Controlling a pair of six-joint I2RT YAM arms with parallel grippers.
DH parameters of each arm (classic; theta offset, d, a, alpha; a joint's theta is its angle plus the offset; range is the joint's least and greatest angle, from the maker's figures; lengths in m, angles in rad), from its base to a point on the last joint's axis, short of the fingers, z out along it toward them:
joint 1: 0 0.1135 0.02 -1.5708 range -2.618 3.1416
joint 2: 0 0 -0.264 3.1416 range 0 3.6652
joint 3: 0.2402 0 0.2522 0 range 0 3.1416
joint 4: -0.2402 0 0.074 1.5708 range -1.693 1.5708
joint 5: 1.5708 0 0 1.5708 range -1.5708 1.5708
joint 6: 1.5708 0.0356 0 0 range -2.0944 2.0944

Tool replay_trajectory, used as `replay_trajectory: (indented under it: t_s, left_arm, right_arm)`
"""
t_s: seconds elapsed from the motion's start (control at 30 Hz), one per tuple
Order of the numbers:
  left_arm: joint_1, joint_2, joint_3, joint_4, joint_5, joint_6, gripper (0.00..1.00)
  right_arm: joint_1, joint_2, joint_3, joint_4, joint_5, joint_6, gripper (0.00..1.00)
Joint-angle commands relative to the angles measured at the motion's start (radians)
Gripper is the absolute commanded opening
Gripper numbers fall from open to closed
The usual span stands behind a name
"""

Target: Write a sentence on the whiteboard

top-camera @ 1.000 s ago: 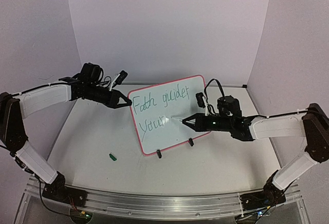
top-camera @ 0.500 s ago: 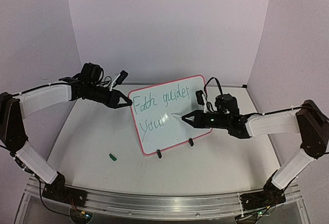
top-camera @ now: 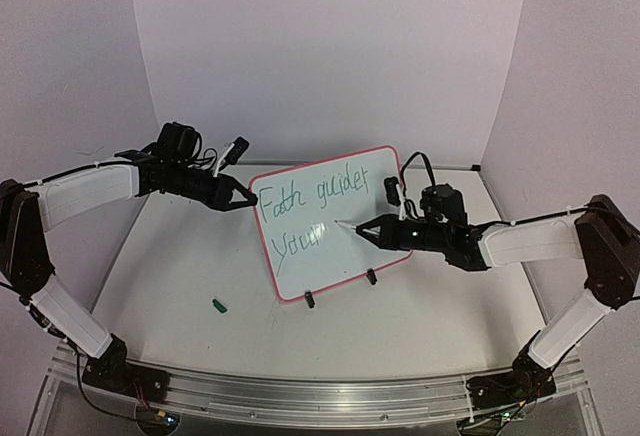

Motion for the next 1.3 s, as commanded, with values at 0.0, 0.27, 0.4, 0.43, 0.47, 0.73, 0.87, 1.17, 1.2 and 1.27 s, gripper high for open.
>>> replay_trajectory:
  t_s: [0.0, 0.27, 0.4, 0.43, 0.47, 0.73, 0.87, 1.17, 1.2, 1.27]
  left_arm:
    - [-0.047, 0.053, -0.035, -0.165, -0.084, 0.098, 0.00]
    - [-0.047, 0.055, -0.036, -0.165, -0.082, 0.098, 0.00]
    - [-0.047, 0.057, -0.035, -0.165, -0.081, 0.099, 0.00]
    - [-0.048, 0.058, -0.035, -0.165, -0.081, 0.099, 0.00]
    - [-0.049, 0.058, -0.035, -0.165, -0.082, 0.099, 0.00]
    - [-0.048, 0.057, -0.034, -0.165, -0.083, 0.098, 0.00]
    - [-0.049, 0.058, -0.034, -0.165, -0.081, 0.098, 0.00]
    - [-0.048, 0.060, -0.034, -0.165, -0.080, 0.098, 0.00]
    - [-0.049, 0.061, -0.034, -0.165, -0.080, 0.098, 0.00]
    - [-0.049, 0.061, -0.034, -0.165, -0.080, 0.098, 0.00]
  right_arm:
    - [-0.008, 0.009, -0.041, 0.019, 0.015, 0.021, 0.00]
    - [-0.008, -0.011, -0.078, 0.024, 0.020, 0.033, 0.00]
    - [-0.008, -0.022, -0.060, 0.027, 0.042, 0.033, 0.00]
    - [-0.009, -0.025, -0.055, 0.027, 0.048, 0.032, 0.00]
    - [-0.009, -0.028, -0.049, 0.029, 0.050, 0.030, 0.00]
    - [-0.008, -0.036, -0.010, 0.030, 0.064, 0.019, 0.00]
    - [-0.008, -0.038, -0.010, 0.031, 0.069, 0.018, 0.00]
    - [-0.009, -0.027, -0.021, 0.031, 0.068, 0.020, 0.00]
    - [-0.009, -0.028, -0.027, 0.031, 0.068, 0.023, 0.00]
    - [-0.009, -0.032, -0.043, 0.031, 0.069, 0.028, 0.00]
